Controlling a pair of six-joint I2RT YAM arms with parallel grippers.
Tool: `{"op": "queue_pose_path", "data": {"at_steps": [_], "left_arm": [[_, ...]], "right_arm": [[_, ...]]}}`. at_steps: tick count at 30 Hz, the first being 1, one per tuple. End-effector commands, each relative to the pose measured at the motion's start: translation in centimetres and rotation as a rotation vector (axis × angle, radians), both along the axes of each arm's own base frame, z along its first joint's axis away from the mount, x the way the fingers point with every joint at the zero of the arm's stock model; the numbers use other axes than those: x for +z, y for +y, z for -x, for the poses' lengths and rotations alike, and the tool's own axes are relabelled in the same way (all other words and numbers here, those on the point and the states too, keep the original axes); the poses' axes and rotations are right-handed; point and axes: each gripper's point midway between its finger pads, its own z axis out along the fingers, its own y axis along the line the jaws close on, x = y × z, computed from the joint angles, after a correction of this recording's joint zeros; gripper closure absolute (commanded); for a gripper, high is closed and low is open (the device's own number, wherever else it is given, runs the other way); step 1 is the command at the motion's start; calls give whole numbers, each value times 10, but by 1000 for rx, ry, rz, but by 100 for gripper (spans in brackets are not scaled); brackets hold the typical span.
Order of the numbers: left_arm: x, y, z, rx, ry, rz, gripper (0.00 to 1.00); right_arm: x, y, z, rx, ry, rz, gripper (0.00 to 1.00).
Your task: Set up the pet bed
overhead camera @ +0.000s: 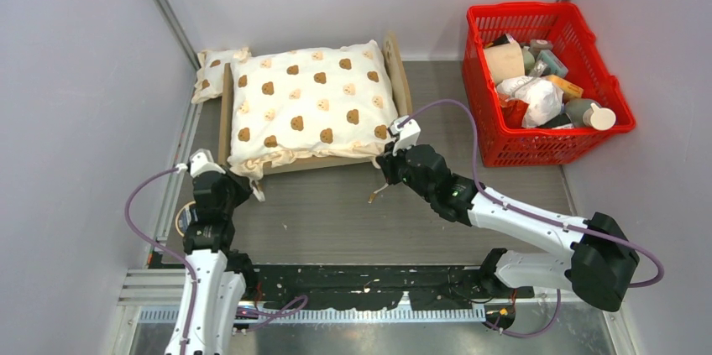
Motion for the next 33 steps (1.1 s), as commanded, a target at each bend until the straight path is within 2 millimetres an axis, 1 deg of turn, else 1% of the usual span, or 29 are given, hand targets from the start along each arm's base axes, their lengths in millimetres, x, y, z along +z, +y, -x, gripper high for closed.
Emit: {"op": "queue_pose_path", "data": {"at_steps": [1, 4, 6, 7, 10, 11, 12, 13, 17, 19, 22, 24, 26, 29, 30, 33], "left_arm": [[29, 9, -6, 49, -72, -14, 100], [47, 23, 3, 100, -14, -79, 100], [53, 31, 9, 111, 46, -133, 100], [56, 39, 12, 135, 74, -169, 100], [50, 49, 16, 147, 132, -219, 100], [52, 51, 15, 153, 128, -222, 100], [56, 53, 14, 158, 114, -223, 100], [61, 54, 11, 160, 93, -223, 100], [95, 54, 4, 152, 47, -212, 100], [106, 51, 1, 137, 50, -191, 100], [115, 46, 0, 125, 41, -153, 100], [119, 52, -1, 153, 30, -169, 100], [129, 62, -1, 187, 26, -197, 100], [132, 71, -4, 200, 60, -213, 100], [130, 73, -5, 202, 76, -216, 100], [125, 80, -5, 211, 101, -226, 100]], "right_arm": [[24, 5, -6, -7, -46, -66, 95], [23, -4, -11, -51, -47, -56, 95], [23, -13, -15, -83, -46, -50, 95], [23, -19, -18, -97, -44, -49, 95], [22, -30, -20, -121, -44, -45, 95], [22, -35, -21, -129, -45, -46, 95], [21, -36, -20, -123, -45, -46, 95], [21, -39, -21, -124, -45, -46, 95], [25, -36, -18, -80, -55, -56, 95], [29, -34, -17, -64, -62, -68, 95], [40, -32, -19, -54, -75, -95, 95], [48, -30, -20, -40, -80, -128, 95], [56, -27, -21, -20, -74, -160, 95], [61, -24, -21, 5, -49, -196, 95], [64, -25, -23, 4, -46, -209, 95], [70, -19, -20, 52, -9, -278, 95]]}}
